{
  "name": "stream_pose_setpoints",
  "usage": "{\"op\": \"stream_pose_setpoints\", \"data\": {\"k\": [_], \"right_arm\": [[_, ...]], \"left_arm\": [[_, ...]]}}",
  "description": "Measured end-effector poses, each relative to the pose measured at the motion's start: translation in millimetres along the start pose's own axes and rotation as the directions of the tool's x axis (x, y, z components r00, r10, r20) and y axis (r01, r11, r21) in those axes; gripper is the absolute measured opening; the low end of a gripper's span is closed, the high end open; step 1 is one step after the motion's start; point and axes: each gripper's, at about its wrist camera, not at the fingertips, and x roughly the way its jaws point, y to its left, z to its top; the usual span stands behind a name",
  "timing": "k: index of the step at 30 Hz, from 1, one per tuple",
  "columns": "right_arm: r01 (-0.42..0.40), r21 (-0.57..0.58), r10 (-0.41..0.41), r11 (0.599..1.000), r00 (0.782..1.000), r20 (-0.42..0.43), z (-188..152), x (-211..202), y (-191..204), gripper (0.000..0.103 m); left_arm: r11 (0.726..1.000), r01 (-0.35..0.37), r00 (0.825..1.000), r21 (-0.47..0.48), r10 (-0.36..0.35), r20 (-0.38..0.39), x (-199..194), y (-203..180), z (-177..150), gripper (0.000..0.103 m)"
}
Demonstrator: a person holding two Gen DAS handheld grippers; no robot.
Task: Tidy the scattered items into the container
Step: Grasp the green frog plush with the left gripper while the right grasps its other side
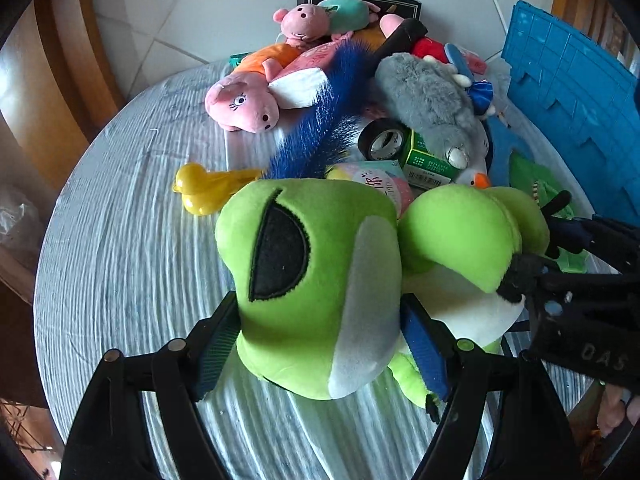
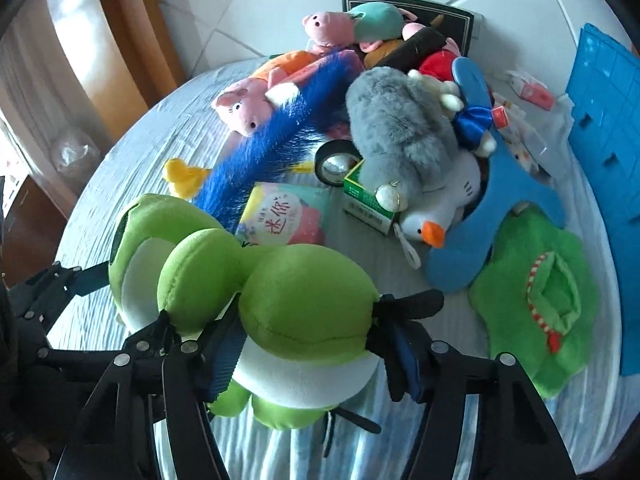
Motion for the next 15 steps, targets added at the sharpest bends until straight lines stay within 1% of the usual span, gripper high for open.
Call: {"op": "stream_pose_setpoints", "data": {"k": [3,4,7,9,12,15], "right_arm": [[-0.012,0.033,0.013,0.999,1.000,-0.003,2.4,6.8,-7.4,0.064],[-0.015,0.033,0.015,0.999,1.000,-0.002,2.4,6.8,-7.5,0.064],[-0.007,-0.006,0.007,1.000,1.000,0.008,2.0,5.5,-2.7,0.057],[0.003,-0.027,-0.003,1.000,1.000,0.010,0.4,2.5,1.0,0.054],[0.003,-0.022,-0.002,1.000,1.000,0.020,-1.7,-6.7,1.7,0.052],[0.002,-0.027,-0.001,1.000,0.999,0.052,-1.7,-24.9,2.4,0.052]], "left_arm": [[1.000,-0.001,1.000,0.009,0.001,-0.002,2.6,-1.2,0.9,0.078],[1.000,-0.001,1.000,0.011,0.001,0.002,2.9,-1.4,1.2,0.076],[1.000,-0.003,1.000,0.018,0.003,0.019,1.0,-2.4,0.2,0.067],[1.000,0.001,1.000,0.024,-0.002,0.025,-3.7,-2.9,-0.9,0.062],[0.999,0.007,0.999,0.038,-0.008,0.037,-15.1,-4.3,-2.0,0.061],[0.999,0.020,0.997,0.048,-0.024,0.080,-35.8,-6.0,-0.6,0.061]]}}
